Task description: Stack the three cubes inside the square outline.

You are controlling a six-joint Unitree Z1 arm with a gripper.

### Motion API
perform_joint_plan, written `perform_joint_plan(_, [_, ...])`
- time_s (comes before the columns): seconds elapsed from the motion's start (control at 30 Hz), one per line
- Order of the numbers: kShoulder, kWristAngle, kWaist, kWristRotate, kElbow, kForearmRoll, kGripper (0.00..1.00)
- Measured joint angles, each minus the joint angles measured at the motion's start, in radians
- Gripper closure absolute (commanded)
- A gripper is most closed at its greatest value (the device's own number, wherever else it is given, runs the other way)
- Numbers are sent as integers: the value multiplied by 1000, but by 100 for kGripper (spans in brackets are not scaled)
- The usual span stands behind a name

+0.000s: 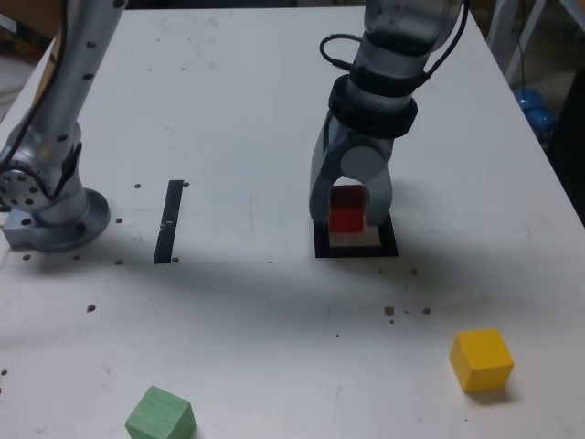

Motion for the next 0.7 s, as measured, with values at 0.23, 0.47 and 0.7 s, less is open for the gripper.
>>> perform_joint_plan(0.23, [5, 1, 0, 9, 17, -40, 1])
perform_joint_plan(0.47, [9, 1, 0, 9, 31, -57, 0])
perform_joint_plan(0.7, [-20, 40, -2, 11, 33, -54, 1])
